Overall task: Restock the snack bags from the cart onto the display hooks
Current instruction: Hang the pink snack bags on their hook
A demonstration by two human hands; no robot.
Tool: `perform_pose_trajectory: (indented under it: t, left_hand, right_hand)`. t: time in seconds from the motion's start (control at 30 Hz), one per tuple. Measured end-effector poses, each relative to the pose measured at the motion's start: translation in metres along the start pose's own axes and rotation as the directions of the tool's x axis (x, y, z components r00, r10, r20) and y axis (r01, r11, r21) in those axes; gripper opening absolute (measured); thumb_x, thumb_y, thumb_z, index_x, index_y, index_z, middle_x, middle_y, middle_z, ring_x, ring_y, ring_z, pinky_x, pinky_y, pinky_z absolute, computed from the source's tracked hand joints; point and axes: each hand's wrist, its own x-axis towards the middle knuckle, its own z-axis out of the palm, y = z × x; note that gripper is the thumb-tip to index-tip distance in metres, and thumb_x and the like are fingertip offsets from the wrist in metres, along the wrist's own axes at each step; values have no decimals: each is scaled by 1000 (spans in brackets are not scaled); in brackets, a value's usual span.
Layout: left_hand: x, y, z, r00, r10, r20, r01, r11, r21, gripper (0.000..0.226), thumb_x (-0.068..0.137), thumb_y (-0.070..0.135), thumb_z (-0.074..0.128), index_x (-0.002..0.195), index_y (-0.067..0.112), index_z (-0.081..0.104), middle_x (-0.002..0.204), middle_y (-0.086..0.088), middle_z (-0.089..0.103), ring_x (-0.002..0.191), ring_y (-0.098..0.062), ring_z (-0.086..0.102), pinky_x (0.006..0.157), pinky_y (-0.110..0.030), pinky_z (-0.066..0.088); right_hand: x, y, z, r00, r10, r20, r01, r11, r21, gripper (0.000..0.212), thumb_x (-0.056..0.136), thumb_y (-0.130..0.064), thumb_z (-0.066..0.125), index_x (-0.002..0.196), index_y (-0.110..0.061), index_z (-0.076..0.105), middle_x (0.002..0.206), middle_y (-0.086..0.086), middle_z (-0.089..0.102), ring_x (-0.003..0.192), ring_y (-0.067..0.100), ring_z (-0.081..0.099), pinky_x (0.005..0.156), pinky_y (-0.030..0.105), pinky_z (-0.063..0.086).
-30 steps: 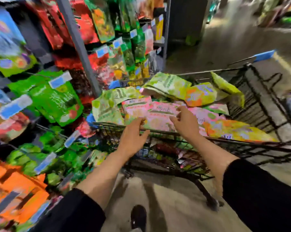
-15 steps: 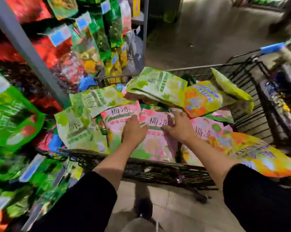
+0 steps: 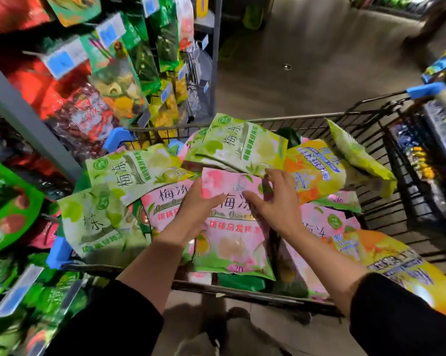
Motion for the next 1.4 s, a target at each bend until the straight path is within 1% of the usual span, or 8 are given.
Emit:
perform_pose_trajectory:
  t: [0.23,0.43,0.57,0.73,0.93,1.03,1.17,1.4]
  left_hand:
    - [17,24,-28,927,107,-359,-153,983,-103,80,86,15,69,151,22,23,146,11,31,135,-10,31,104,-31,31]
    - [18,28,-38,798,204,-567,-225,974,34,80,81,10,72,147,2,28,151,-13,36,137,-19,36,117,-37,27]
    - [19,26,-39,783,284,-553,-218,959,184,55,76,19,70,123,3,49,109,-5,59,99,-19,57,94,-34,45]
    - [19,26,-43,756,346,-556,-236,936,262,31,67,17,66,93,14,49,82,12,50,73,-10,51,68,-7,41]
    - [7,28,-40,803,237,-547,-209,971,114,44,78,11,73,115,-1,52,107,-15,61,95,-22,59,89,-34,49]
    - [7,22,-40,810,177,-559,-199,980,22,82,68,32,74,135,-4,42,134,-23,51,124,-34,50,108,-48,39]
    - [-1,30,-31,820,151,-552,-178,984,5,69,85,14,70,144,2,35,145,-14,44,132,-28,44,111,-44,35]
    - [-22,33,-14,761,151,-631,-213,977,-24,45,87,13,68,127,5,50,114,-3,57,106,-21,54,86,-25,41]
  right_hand:
    - [112,-23,-2,979,-193,64,201,967,-158,33,96,-26,54,119,-3,60,118,18,59,115,34,50,94,39,34]
    - [197,-44,42,884,-196,424,294,939,-180,59,92,-36,60,136,-2,40,138,22,43,130,34,38,102,35,31]
    - [223,-41,52,853,-74,517,166,977,-134,86,81,-44,73,145,-8,30,146,14,41,133,30,41,107,37,35]
    - [234,-45,33,910,-63,409,3,989,146,90,62,-13,89,139,-9,42,124,6,52,114,22,52,89,27,43]
    - [221,-67,-22,811,-39,584,-147,953,267,56,62,12,79,110,-10,64,65,4,65,53,12,62,51,26,53]
    - [209,-73,-46,826,-53,561,-87,972,219,22,64,11,78,80,-1,69,50,0,63,43,12,60,45,22,49]
    - [193,-62,-64,879,-103,465,56,992,114,19,66,2,83,62,-6,66,65,14,66,63,21,63,61,33,54]
    - [151,-66,-88,868,-284,408,386,902,-193,24,66,-14,87,86,-6,77,81,11,73,75,12,61,78,29,50]
